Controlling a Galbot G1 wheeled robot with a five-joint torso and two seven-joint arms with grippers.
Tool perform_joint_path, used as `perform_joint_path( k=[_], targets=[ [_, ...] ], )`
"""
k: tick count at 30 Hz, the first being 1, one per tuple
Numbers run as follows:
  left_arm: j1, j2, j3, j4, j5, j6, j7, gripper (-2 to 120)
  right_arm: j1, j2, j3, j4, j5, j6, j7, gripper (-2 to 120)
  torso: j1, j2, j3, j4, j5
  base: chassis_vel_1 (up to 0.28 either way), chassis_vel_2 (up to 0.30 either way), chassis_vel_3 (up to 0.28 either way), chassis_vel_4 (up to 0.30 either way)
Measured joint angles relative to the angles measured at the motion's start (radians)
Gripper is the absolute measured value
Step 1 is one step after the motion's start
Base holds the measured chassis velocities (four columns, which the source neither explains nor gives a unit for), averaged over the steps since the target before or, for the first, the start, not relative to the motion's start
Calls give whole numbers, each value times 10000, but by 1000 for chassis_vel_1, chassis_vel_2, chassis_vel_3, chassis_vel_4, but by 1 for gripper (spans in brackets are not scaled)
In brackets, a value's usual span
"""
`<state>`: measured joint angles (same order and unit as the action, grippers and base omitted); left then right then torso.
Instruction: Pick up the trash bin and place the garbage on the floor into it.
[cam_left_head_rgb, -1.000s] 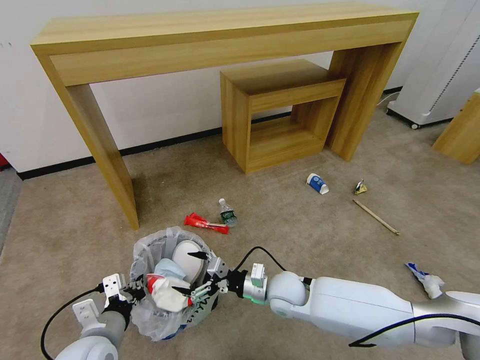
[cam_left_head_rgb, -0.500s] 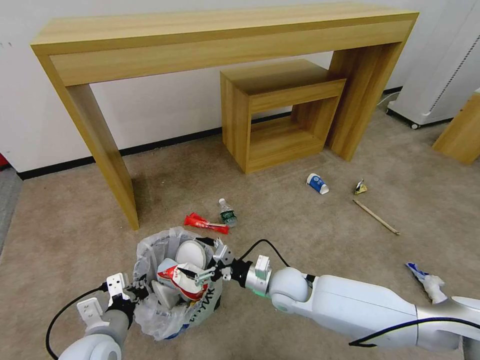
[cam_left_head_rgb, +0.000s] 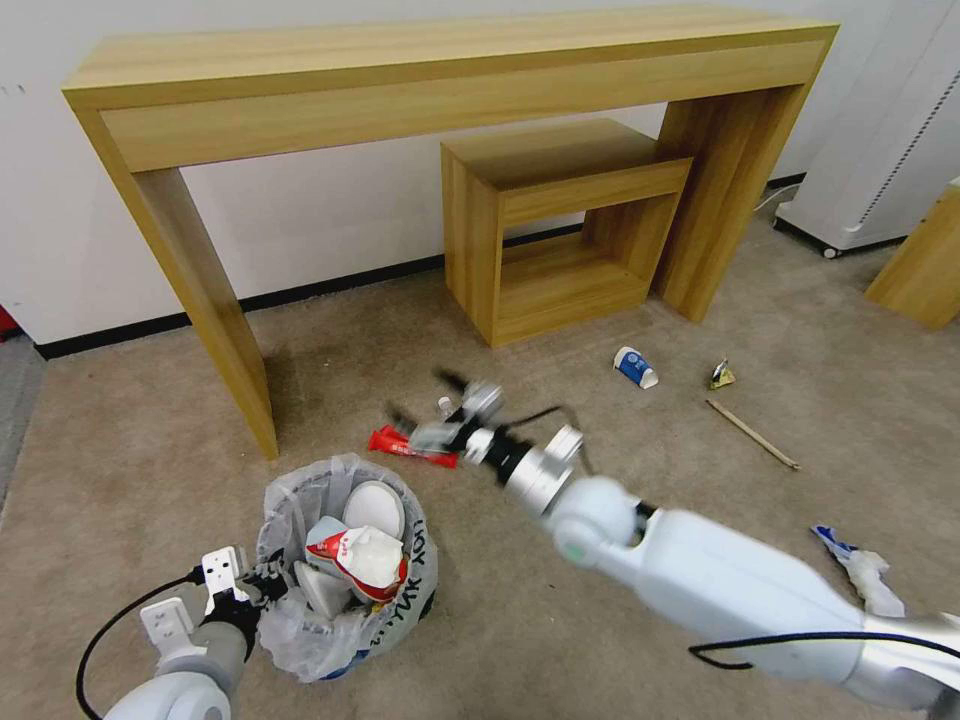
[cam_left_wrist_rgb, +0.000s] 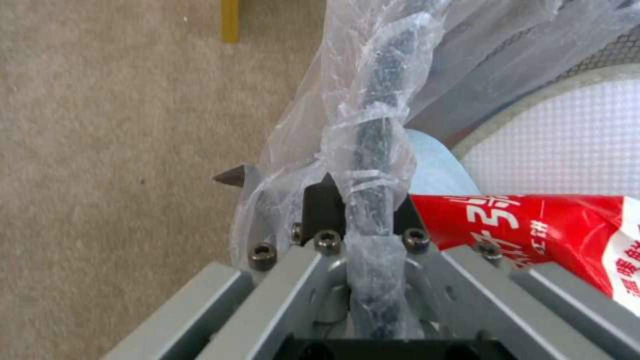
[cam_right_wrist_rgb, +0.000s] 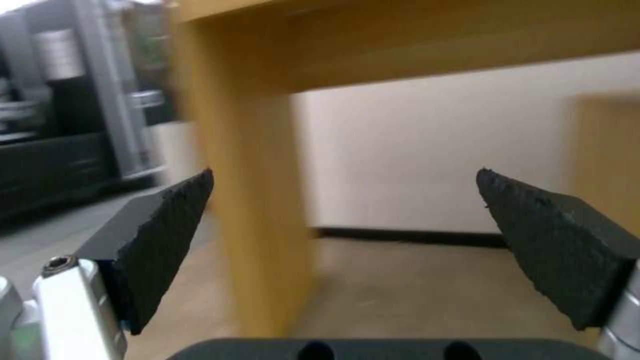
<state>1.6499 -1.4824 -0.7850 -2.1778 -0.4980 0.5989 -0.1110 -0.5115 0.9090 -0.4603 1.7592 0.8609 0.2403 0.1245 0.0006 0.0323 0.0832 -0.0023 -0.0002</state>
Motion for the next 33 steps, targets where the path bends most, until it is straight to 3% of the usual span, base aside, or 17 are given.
perform_joint_path(
  k=[3, 8, 11, 16, 23, 33],
  targets=[
    [15, 154, -76, -171, -118, 18, -36, 0, -637, -606, 1698, 195, -189, -413, 875, 100, 0, 0, 0, -1, 0, 0, 0, 0, 0],
    [47, 279, -137, -251, -203, 23, -67, 0, -1356, -1067, 3079, 342, -163, -612, 1474, 100, 0, 0, 0, 0, 6, 0, 0, 0, 0],
    [137, 384, -186, -328, -230, 25, -70, 0, -2433, -1571, 4486, 332, -99, -728, 1785, 100, 0, 0, 0, 0, 8, 0, 0, 0, 0],
    [179, 487, -282, -349, -235, 17, -76, 0, -3764, -1823, 5837, 182, -235, -867, 2203, 100, 0, -1, 0, -2, 7, 0, 0, 0, 0],
    [186, 601, -338, -324, -195, -35, -72, 0, -4901, -1547, 7018, 342, -513, -998, 2615, 100, 0, 0, 0, 1, 3, 0, 0, 0, 0],
    [238, 756, -388, -380, -269, -31, -124, 0, -5622, -1147, 7812, 419, -1109, -810, 2567, 100, 0, 0, 0, 0, 3, 0, 0, 0, 0]
  ],
)
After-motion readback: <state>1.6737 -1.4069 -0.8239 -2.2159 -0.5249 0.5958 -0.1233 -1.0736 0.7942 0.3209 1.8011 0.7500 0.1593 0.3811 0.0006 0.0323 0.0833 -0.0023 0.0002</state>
